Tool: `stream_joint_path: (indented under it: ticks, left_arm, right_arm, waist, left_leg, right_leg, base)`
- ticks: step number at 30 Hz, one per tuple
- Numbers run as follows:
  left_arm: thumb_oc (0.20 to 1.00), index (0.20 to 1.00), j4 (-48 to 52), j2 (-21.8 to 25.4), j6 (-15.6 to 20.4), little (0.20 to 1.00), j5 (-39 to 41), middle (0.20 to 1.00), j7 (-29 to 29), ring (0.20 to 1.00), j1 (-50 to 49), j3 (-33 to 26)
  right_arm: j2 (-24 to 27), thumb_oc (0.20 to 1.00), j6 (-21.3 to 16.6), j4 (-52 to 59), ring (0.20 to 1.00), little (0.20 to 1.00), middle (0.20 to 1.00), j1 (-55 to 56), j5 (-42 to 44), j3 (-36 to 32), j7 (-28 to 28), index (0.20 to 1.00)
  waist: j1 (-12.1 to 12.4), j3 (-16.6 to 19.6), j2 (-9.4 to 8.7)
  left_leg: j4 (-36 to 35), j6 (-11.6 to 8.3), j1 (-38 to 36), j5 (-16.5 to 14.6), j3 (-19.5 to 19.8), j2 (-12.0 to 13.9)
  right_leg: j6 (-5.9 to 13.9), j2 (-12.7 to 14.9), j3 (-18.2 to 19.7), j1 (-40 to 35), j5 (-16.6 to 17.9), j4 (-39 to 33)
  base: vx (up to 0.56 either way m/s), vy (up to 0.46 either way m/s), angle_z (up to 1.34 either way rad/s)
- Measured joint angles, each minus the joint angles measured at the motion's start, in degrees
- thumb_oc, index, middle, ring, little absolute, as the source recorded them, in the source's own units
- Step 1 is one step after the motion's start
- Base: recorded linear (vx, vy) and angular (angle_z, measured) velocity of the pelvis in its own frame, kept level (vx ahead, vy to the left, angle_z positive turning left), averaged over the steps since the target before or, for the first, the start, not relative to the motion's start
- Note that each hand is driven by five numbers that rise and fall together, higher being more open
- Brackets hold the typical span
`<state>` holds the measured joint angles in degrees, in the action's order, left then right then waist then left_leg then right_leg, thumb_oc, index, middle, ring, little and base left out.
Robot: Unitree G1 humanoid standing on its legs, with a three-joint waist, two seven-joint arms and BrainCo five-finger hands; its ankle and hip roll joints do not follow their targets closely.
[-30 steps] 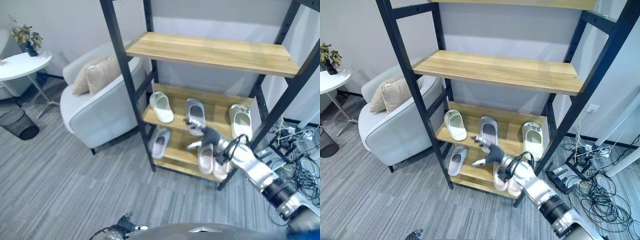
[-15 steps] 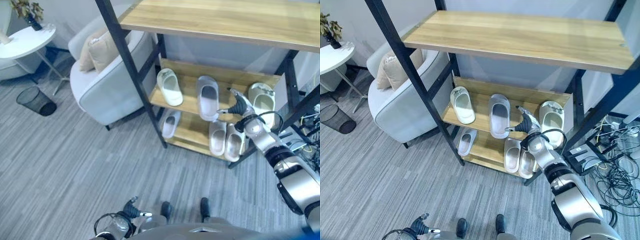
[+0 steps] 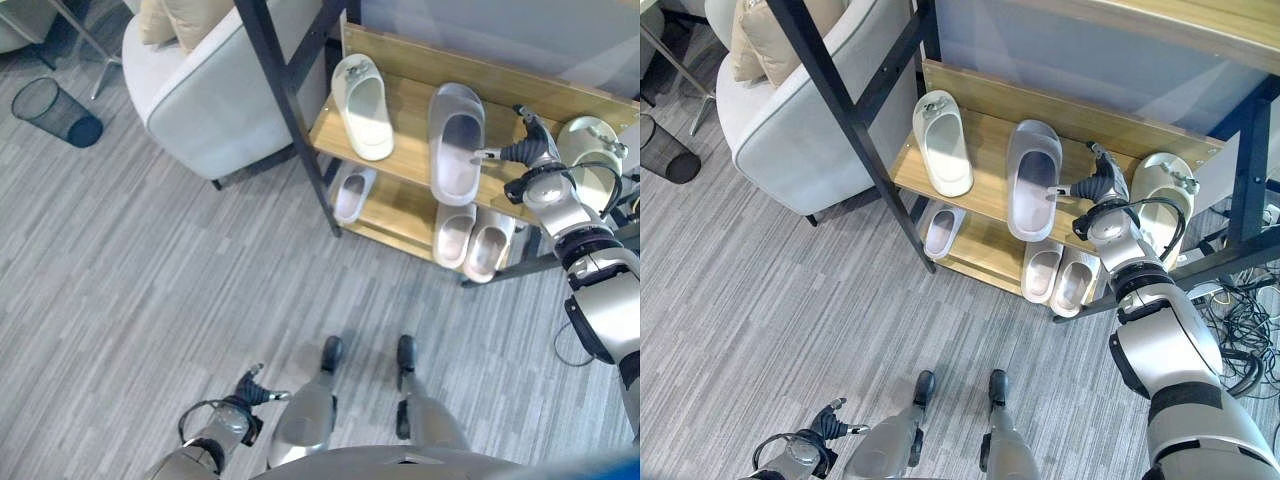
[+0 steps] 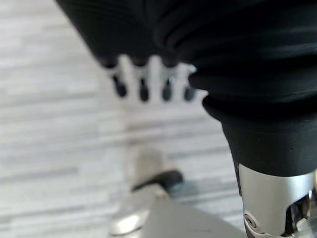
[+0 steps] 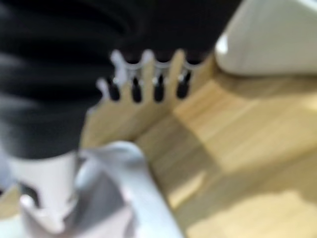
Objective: Arrange the slippers neatly on the shoe rack.
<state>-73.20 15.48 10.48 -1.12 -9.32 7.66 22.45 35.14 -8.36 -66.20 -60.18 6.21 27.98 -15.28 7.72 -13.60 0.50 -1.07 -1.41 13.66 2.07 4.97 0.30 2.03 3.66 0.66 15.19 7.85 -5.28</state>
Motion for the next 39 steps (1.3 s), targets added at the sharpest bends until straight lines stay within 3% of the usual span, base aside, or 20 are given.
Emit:
stream_joint_path:
  ticks: [12, 19, 20, 21, 23, 27, 35, 39]
  left_arm:
    - [1.000, 1.000, 3.00, 0.53, 1.38, 1.000, 0.51, 1.000, -1.21, 1.000, 0.35, 2.28]
    - [1.000, 1.000, 3.87, 0.79, 2.62, 1.000, 0.56, 1.000, -2.23, 1.000, 0.09, 2.86]
    - [1.000, 1.000, 3.89, 0.79, 2.70, 1.000, 0.56, 1.000, -2.27, 1.000, -0.06, 2.87]
    - [1.000, 1.000, 3.84, 0.77, 2.69, 1.000, 0.54, 1.000, -2.25, 1.000, -0.16, 2.87]
    - [1.000, 1.000, 3.81, 0.71, 2.62, 1.000, 0.51, 1.000, -2.25, 1.000, -0.36, 3.53]
    - [1.000, 1.000, 3.31, 0.73, 2.33, 1.000, 0.44, 1.000, -2.20, 1.000, -0.95, 3.50]
    - [1.000, 1.000, 3.44, 0.59, 2.09, 1.000, 0.42, 1.000, -2.28, 1.000, -0.93, 3.44]
    - [1.000, 1.000, 6.12, 0.58, 1.22, 1.000, 0.42, 1.000, -2.25, 1.000, -1.22, 2.77]
  right_arm:
    - [3.72, 1.000, -0.01, -3.51, 1.000, 1.000, 1.000, -3.18, 1.51, 1.78, -0.48, 1.000]
    - [4.81, 1.000, -0.12, -9.38, 1.000, 1.000, 1.000, -5.15, 5.37, -0.96, -1.58, 1.000]
    - [5.45, 0.492, -0.06, -9.63, 0.492, 0.492, 0.492, -5.15, 6.71, -1.48, -1.60, 0.492]
    - [6.30, 0.200, -0.08, -9.63, 0.200, 0.200, 0.200, -5.15, 8.37, -2.34, -1.50, 0.200]
    - [8.58, 0.200, -0.12, -9.60, 0.200, 0.200, 0.200, -5.17, 9.40, -2.82, -3.01, 0.200]
    - [7.28, 0.200, -0.12, -8.69, 0.200, 0.200, 0.200, -4.73, 10.55, -3.19, -3.01, 0.200]
    - [-0.04, 0.200, -0.95, 5.28, 0.200, 0.200, 0.200, 4.21, 10.22, -6.50, -6.95, 0.200]
    - [-5.11, 0.200, -2.14, 17.27, 0.200, 0.200, 0.200, 16.57, 7.29, -14.33, -9.47, 0.200]
  waist:
    - [2.43, -0.26, -0.26]
    - [2.89, -0.25, -0.31]
    - [3.18, -0.26, -0.31]
    - [4.12, -0.18, -0.18]
    - [4.45, 0.08, 0.19]
    - [4.33, 1.00, 0.13]
    - [2.33, 2.31, -0.03]
    - [0.60, 2.60, -0.58]
  left_leg:
    - [0.08, 0.29, 3.49, 0.34, 0.25, -0.55]
    - [-0.89, -0.11, 5.49, 1.68, 2.34, -0.58]
    - [-1.08, -0.18, 5.63, 1.90, 2.80, -0.58]
    - [-1.10, -0.27, 6.13, 2.12, 3.45, -0.79]
    - [-1.05, -0.26, 7.49, 2.68, 4.31, -1.16]
    - [-0.98, -0.21, 7.46, 2.74, 4.70, -1.50]
    - [-0.79, -0.24, 6.12, 2.90, 4.29, -1.57]
    - [-1.14, -0.25, 3.45, 2.89, 3.15, -1.54]
  right_leg:
    - [0.38, 0.58, -0.39, 3.24, 0.36, 0.01]
    - [0.53, 0.79, -2.91, 4.55, 0.25, 0.00]
    - [0.57, 0.78, -3.18, 4.59, 0.20, -0.02]
    - [0.58, 1.00, -3.83, 4.90, 0.21, -0.01]
    - [0.58, 1.33, -4.82, 5.63, 0.24, 0.00]
    - [0.64, 1.67, -4.96, 5.52, 0.27, 0.00]
    - [0.86, 1.66, -4.78, 4.25, 0.49, 0.01]
    - [0.93, 1.64, -3.90, 2.17, 0.48, 0.00]
  base:
    - [0.02, 0.008, 0.02]
    - [0.03, 0.000, 0.16]
    - [0.03, -0.010, 0.24]
    - [0.04, -0.010, 0.24]
    - [0.03, -0.003, 0.28]
    - [0.01, 0.001, 0.04]
    - [-0.02, -0.006, -0.01]
    - [-0.05, -0.051, -0.10]
